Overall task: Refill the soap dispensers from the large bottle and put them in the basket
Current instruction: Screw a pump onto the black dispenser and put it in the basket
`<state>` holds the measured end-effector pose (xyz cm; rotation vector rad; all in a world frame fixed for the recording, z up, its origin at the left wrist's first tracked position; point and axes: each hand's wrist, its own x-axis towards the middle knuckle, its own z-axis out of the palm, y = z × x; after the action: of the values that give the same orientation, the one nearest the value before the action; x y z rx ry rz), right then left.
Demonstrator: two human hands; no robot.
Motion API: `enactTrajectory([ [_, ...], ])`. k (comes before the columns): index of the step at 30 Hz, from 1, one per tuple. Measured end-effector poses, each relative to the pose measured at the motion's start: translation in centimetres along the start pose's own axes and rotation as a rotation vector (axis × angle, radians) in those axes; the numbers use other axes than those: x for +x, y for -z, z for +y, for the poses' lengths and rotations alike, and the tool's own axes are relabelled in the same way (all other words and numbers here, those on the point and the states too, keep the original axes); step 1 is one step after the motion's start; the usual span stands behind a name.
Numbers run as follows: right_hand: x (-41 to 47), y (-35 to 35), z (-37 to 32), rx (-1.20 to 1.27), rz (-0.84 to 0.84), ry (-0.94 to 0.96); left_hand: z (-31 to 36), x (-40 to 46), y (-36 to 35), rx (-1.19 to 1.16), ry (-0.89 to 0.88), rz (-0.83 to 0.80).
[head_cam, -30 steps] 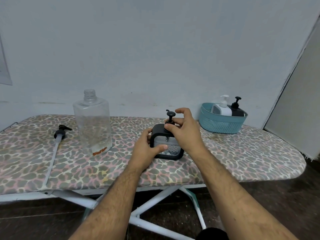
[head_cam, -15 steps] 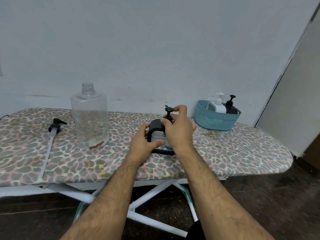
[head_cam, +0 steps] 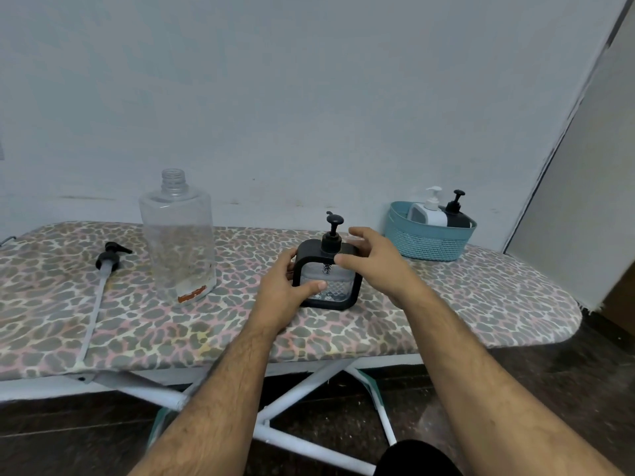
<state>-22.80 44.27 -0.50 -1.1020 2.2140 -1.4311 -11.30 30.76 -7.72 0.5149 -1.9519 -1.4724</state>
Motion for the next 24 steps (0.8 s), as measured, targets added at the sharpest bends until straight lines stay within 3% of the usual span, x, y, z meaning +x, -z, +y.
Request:
enactTrajectory([
  [7,0.9,1.8,0.4,-0.087,-0.178,0.039,0.3,-0.2,0.3,0.034,-0.011,0.010],
  [12,0.8,3.1,0.3,-0.189,-0.192,0.056,0.4,-0.3,-0.2,0.114,-0.015,0.034],
  [18,1.0,3.9,0.8,-0.126,0.046,0.059,2.3,1.3,-2.0,0.160,-0.048,0.097],
  [24,3.0,7.8,0.4,-0.077,0.350,0.061,4.3,3.7,-5.5,0.167,-0.088,0.046],
])
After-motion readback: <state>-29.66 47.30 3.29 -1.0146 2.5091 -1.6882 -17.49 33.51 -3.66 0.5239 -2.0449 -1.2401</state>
